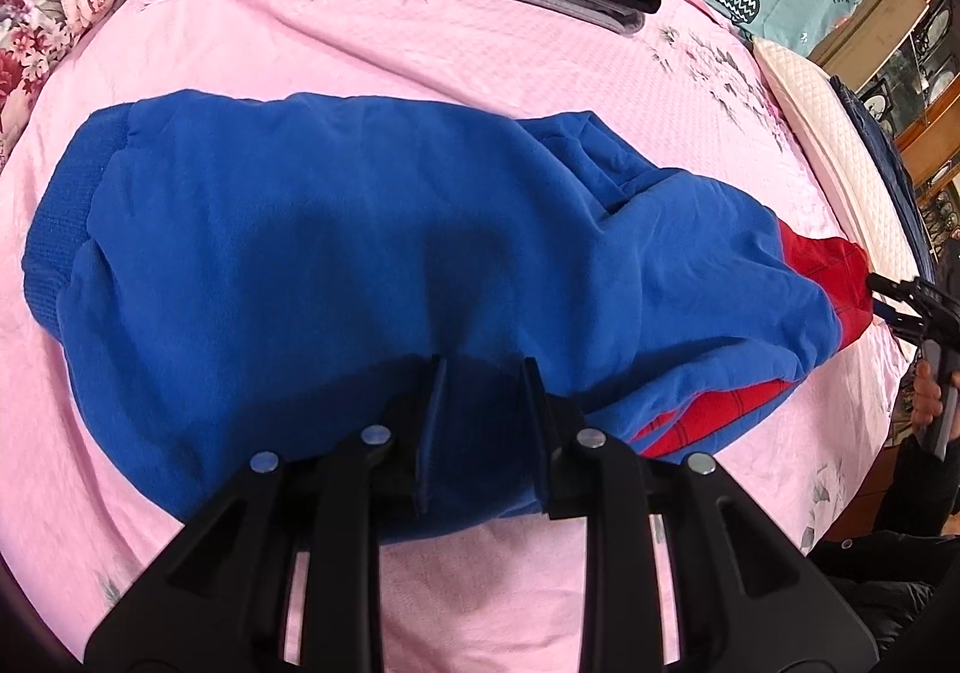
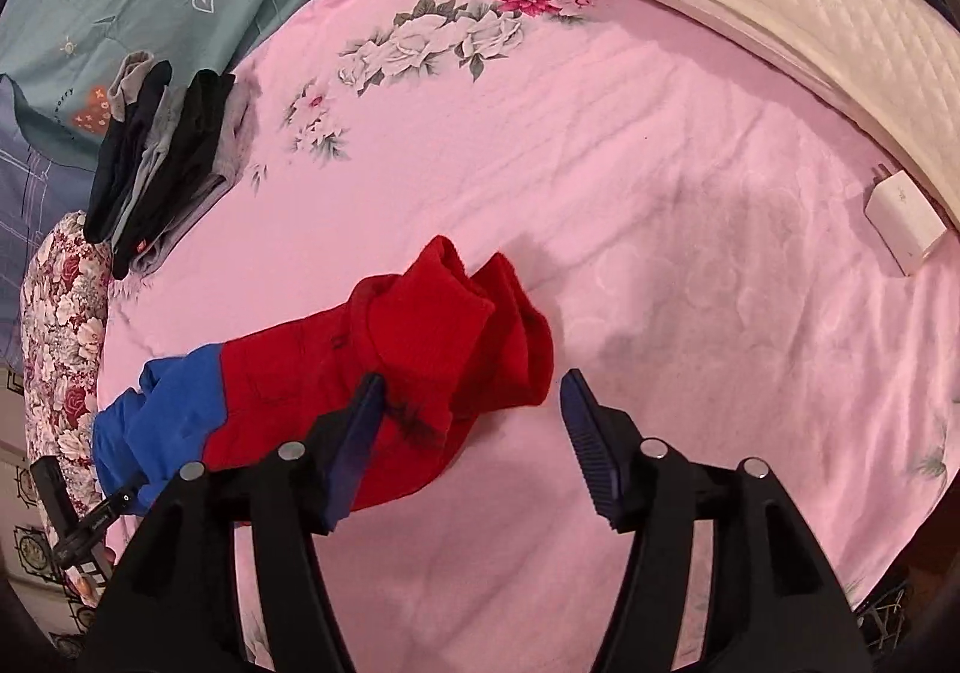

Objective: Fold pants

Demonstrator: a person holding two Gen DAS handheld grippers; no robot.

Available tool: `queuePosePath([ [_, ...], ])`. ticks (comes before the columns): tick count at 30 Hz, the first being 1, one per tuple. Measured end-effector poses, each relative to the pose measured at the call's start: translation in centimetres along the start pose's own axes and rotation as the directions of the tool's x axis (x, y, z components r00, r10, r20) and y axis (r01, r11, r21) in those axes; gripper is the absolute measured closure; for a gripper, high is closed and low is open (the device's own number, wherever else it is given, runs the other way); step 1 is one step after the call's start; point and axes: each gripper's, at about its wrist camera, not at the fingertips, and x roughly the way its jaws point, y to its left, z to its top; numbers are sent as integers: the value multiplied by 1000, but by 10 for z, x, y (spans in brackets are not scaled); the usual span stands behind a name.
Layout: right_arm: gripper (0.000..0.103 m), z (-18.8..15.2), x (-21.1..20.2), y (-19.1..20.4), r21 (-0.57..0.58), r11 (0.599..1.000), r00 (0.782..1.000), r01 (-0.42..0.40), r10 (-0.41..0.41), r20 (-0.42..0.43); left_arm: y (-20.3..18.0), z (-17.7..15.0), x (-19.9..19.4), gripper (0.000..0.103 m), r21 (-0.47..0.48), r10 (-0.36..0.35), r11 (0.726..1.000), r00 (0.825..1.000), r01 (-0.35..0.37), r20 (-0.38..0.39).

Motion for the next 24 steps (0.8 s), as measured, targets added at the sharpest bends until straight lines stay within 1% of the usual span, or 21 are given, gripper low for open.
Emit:
queuePosePath([
  [2, 41, 9, 14, -10, 40, 999, 998, -34, 36, -45, -1, -1, -1, 78, -3, 5, 1000, 1000, -5, 1],
  [5, 32, 11, 40, -16, 91, 991, 986, -94, 105, -127, -2, 1, 1, 78, -4, 14, 1000, 1000, -14, -2],
  [6, 34, 9, 42, -13, 79, 992, 988, -96, 105, -113, -3, 2, 1, 78, -4, 17, 1000, 1000, -17, -6],
  [7, 42, 8, 41, -8, 48, 995, 991, -89, 93, -97, -4, 3, 2, 78, -4, 22, 1000, 1000, -22, -9],
  [8, 82, 7, 44, -4, 47, 989, 984, -139, 144, -107, -5, 4, 2, 78, -2, 27, 1000, 1000, -27, -13],
  [9, 83, 6, 44, -3, 65, 985, 980, -160, 166, -109, -6, 5, 2, 78, 1, 33, 999, 999, -33, -17],
  [10, 84, 7, 39, 0, 51, 989, 987, -137, 141, -82, -7, 5, 2, 78, 4, 38, 999, 999, -38, -20],
  [11, 85, 10, 30, 8, -8, 992, 991, -127, 127, -53, -8, 5, 2, 78, 7, 40, 999, 999, -40, -21],
  [12, 86, 13, 22, 11, -39, 991, 992, -126, 125, -35, -8, 5, 2, 78, 6, 38, 999, 999, -38, -21],
  [13, 86, 18, 11, 11, -49, 991, 992, -128, 128, -14, -7, 5, 2, 78, 3, 34, 999, 999, -34, -21],
  [15, 86, 25, 0, 6, -42, 990, 991, -134, 134, -4, -5, 4, 2, 78, -8, 20, 1000, 1000, -21, -15],
  [17, 86, 25, 6, -1, -26, 993, 993, -115, 114, -31, -4, 3, 2, 78, -12, 15, 1000, 1000, -15, -9],
  [19, 86, 17, 27, -10, -9, 998, 994, -70, 69, -86, -2, 3, 3, 78, -15, 5, 1000, 1000, -6, -7],
  [20, 86, 12, 37, -13, -3, 998, 994, -60, 59, -93, -2, 3, 3, 78, -17, 0, 1000, 1000, 0, -6],
  [22, 83, 7, 39, -17, -1, 998, 995, -68, 68, -68, 0, 5, 2, 78, -21, -11, 1000, 1000, 11, -10],
  [24, 68, 7, 38, -16, 5, 999, 997, -44, 44, -60, -2, 6, -2, 78, -31, -27, 999, 1000, 26, -9],
])
